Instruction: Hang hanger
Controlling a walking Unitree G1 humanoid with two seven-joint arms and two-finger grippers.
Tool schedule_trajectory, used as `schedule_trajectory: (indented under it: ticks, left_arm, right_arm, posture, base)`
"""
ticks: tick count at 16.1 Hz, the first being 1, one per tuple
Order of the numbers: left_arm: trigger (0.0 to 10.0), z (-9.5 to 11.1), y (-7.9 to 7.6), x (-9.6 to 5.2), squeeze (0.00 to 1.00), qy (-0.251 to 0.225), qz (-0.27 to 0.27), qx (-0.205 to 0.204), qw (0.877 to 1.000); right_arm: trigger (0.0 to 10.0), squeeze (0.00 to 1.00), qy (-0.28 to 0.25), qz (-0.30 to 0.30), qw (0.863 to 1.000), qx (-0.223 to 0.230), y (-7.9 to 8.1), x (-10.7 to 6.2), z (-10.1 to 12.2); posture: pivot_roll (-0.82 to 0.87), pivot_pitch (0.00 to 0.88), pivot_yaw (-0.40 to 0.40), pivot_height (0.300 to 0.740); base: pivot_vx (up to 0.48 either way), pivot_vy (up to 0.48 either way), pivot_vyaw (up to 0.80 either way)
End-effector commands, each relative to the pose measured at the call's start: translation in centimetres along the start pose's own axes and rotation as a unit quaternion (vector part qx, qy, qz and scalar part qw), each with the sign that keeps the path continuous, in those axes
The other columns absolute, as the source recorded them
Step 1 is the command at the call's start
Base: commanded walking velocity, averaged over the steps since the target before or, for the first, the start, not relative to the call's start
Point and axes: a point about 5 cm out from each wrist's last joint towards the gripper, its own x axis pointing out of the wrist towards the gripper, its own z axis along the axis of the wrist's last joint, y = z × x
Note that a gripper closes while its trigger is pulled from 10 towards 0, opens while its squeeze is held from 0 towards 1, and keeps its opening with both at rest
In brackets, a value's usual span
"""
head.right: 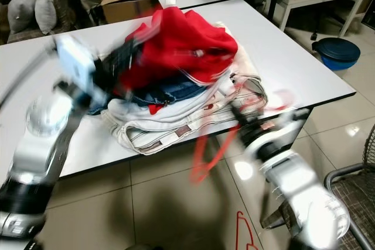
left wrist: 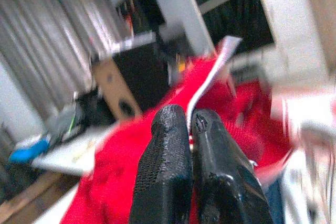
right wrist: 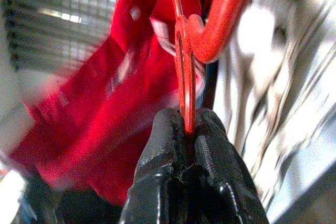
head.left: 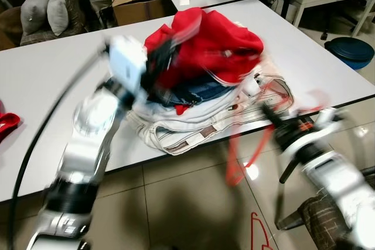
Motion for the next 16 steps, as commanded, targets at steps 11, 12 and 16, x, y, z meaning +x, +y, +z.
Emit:
schedule_trajectory:
  ticks: [11,12,16]
  left_arm:
    - [10.0,-1.5,-1.8,-0.8,0.0,0.032,-0.03,-0.052,0.998]
    - [10.0,-1.0,-1.7,-0.8,1.0,0.017,-0.036,-0.067,0.997]
    - [10.0,0.0,-1.1,-2.0,1.0,0.058,-0.18,-0.173,0.967]
  right_arm:
    - [10.0,0.0,0.041,-0.029,0.996,-0.073,0.3,2.0,-1.5]
    - [10.0,0.0,0.046,-0.03,0.995,-0.08,0.3,2.0,-1.7]
    - [10.0,0.0,0.047,-0.026,0.994,-0.096,0.6,2.3,-1.6]
  posture:
    - [0.02,0.033,0.121,0.74]
    - [0.02,0.03,0.122,0.74]
    - [0.03,0.023,0.116,0.74]
  base:
    - [0.0,0.0,0.0]
    - [0.0,0.0,0.0]
    - [0.0,0.0,0.0]
